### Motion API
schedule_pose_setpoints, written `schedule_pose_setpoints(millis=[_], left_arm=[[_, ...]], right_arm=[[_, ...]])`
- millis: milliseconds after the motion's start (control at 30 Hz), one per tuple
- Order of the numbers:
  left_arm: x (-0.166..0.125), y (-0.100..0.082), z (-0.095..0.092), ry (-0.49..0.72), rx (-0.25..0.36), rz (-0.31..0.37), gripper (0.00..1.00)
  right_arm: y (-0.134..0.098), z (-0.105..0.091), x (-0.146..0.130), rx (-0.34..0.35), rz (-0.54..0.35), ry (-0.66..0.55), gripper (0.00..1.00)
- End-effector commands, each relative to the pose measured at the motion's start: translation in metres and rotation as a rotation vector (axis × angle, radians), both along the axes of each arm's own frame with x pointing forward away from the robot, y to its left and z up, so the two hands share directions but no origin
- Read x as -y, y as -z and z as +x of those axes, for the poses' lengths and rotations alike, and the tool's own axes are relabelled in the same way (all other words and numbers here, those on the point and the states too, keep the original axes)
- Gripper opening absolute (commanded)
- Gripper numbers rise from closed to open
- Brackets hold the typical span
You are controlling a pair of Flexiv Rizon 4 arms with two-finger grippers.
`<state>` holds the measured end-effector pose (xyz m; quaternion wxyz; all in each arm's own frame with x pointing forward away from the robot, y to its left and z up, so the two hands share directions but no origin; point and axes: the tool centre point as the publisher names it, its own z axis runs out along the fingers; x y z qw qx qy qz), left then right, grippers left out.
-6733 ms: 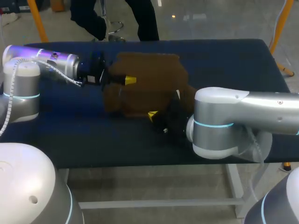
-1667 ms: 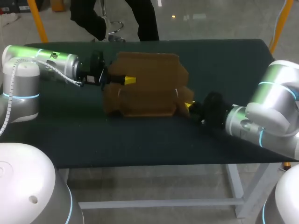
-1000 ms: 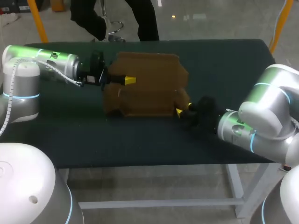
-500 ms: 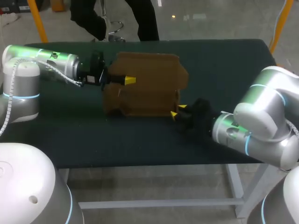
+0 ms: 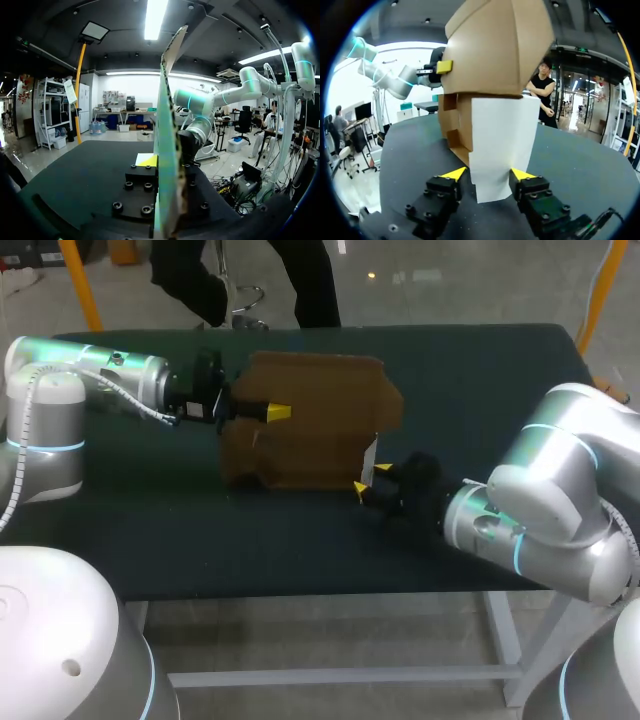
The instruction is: Assemble the packaging by folding the flat box into shape, placing the metal phone stand inside, and closing the box properly
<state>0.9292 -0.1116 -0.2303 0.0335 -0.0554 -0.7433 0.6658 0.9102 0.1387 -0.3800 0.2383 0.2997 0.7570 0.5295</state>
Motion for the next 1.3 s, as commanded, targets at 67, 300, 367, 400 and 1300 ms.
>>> schedule_pose_setpoints(millis=[67, 300, 367, 400, 1300], left_arm=[[0.000, 0.003, 0.001, 0.005, -0.001, 0.000, 0.00], [0.000, 0.003, 0.001, 0.005, -0.001, 0.000, 0.00], [0.000, 0.003, 0.001, 0.005, -0.001, 0.000, 0.00], [0.000, 0.003, 0.001, 0.005, -0.001, 0.000, 0.00], [0.000, 0.003, 0.001, 0.005, -0.001, 0.000, 0.00]], right_arm=[[0.000, -0.006, -0.001, 0.017, -0.012, 0.062, 0.63], [-0.001, -0.020, 0.013, 0.016, -0.008, 0.072, 0.64], [-0.001, -0.023, 0.018, 0.015, -0.006, 0.073, 0.64], [-0.001, -0.025, 0.021, 0.015, -0.006, 0.073, 0.64], [-0.002, -0.006, 0.064, -0.082, -0.024, -0.311, 0.55]])
